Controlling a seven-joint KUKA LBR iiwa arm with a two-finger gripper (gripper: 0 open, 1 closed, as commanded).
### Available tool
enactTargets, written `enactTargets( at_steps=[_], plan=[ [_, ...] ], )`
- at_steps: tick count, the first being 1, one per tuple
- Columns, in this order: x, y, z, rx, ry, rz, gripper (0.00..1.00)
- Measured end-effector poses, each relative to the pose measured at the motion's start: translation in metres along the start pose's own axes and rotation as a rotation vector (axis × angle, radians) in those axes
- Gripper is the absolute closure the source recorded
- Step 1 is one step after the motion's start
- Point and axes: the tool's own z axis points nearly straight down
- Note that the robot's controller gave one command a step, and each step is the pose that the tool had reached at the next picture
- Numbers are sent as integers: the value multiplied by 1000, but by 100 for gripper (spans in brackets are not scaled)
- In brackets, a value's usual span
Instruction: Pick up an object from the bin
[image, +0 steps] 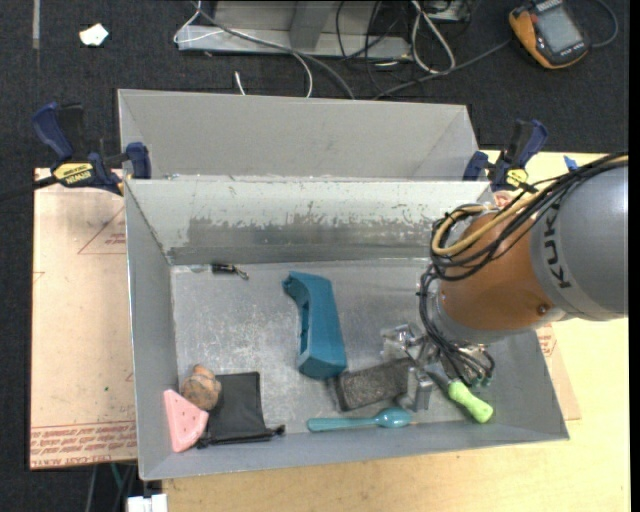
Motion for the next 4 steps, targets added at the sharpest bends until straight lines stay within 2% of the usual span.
enactTargets(
  at_steps=[1,2,3,4],
  plan=[
    [-3,12,-97,0,-9,126,0],
    [-2,12,-94,-1,-3,125,0],
    [6,66,-61,-1,-6,121,0],
    [-1,77,-40,0,-10,121,0]
  ],
)
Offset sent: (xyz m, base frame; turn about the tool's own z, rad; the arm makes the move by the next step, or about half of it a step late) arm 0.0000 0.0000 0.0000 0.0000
